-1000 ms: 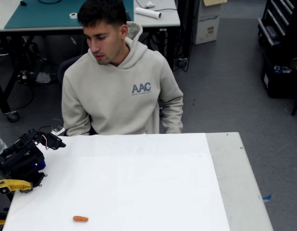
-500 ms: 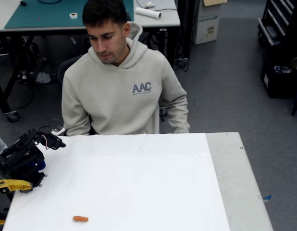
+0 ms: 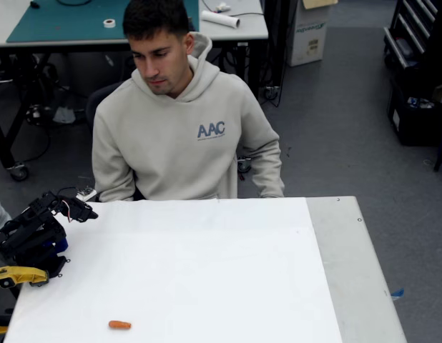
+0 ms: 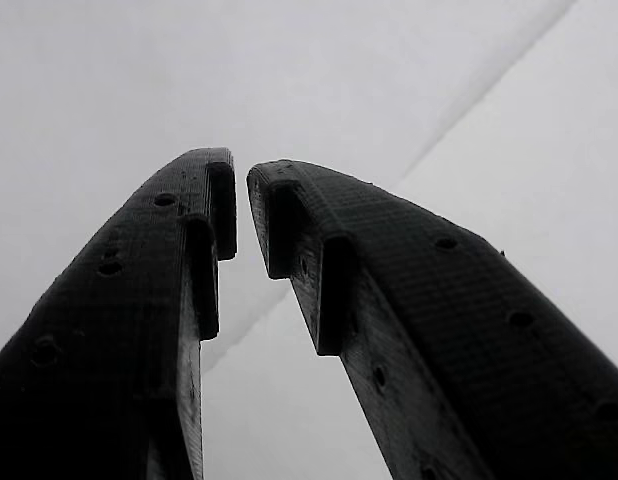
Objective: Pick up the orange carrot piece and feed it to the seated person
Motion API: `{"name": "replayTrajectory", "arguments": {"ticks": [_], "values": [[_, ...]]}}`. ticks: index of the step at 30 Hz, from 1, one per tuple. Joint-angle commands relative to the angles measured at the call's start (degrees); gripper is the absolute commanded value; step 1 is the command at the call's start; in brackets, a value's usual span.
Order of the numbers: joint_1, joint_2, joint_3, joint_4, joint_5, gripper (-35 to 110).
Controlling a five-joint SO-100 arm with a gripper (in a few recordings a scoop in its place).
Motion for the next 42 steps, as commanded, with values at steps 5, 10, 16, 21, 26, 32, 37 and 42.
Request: {"name": "replayTrajectory", "arguments": {"ticks": [5, 10, 16, 21, 26, 32, 37, 42], "values": [[0.00, 0.44, -1.23, 0.53, -0.53, -2], [0.00, 0.44, -1.23, 0.53, -0.53, -2], [0.00, 0.44, -1.23, 0.53, -0.53, -2], [0.00, 0.44, -1.23, 0.53, -0.53, -2], [0.00, 0.44, -1.23, 0.53, -0.53, -2], [0.62, 0.35, -1.85, 0.53, -0.53, -2], [0.70, -0.44, -2.11, 0.44, -0.53, -2], [0.97, -0.62, -3.52, 0.44, -0.62, -2]]}}
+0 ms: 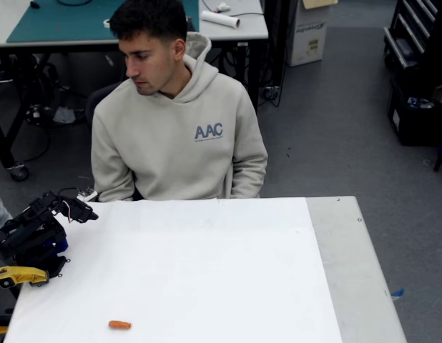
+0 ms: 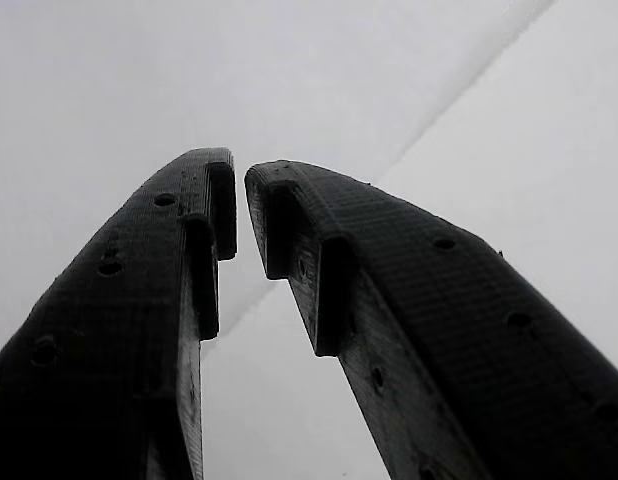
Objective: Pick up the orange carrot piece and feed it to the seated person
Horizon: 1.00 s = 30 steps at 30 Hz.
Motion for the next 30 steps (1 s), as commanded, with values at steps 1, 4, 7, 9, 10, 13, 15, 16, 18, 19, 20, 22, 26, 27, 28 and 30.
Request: {"name": "replayTrajectory", "arguments": {"ticks": [1, 4, 7, 9, 10, 13, 15, 16, 18, 19, 20, 22, 26, 27, 28, 30], "values": [[0.09, 0.18, -4.48, 0.44, -0.44, -2], [0.18, -2.90, -8.17, 0.44, -0.09, -2], [0.18, -10.28, -12.57, 0.44, 0.09, -2], [0.62, -16.00, -15.56, 0.44, 0.09, -2], [1.49, -18.72, -17.14, 0.44, 0.09, -2], [5.45, -26.02, -22.24, 0.44, 0.18, -2], [7.91, -29.88, -25.14, 0.44, -0.35, -2], [9.05, -31.64, -26.54, 0.44, -0.53, -2], [10.99, -34.89, -28.83, 0.44, -0.53, -2], [12.04, -36.65, -30.06, 0.44, -0.62, -2], [13.01, -38.32, -31.20, 0.44, -0.62, -2], [14.85, -41.75, -33.40, 0.44, -0.62, -2], [18.72, -48.34, -37.79, 0.35, -0.70, -2], [19.60, -49.92, -38.94, 0.35, -0.70, -2], [20.48, -51.50, -40.08, 0.35, -0.70, -2], [22.41, -54.58, -42.71, 0.35, -0.70, -2]]}}
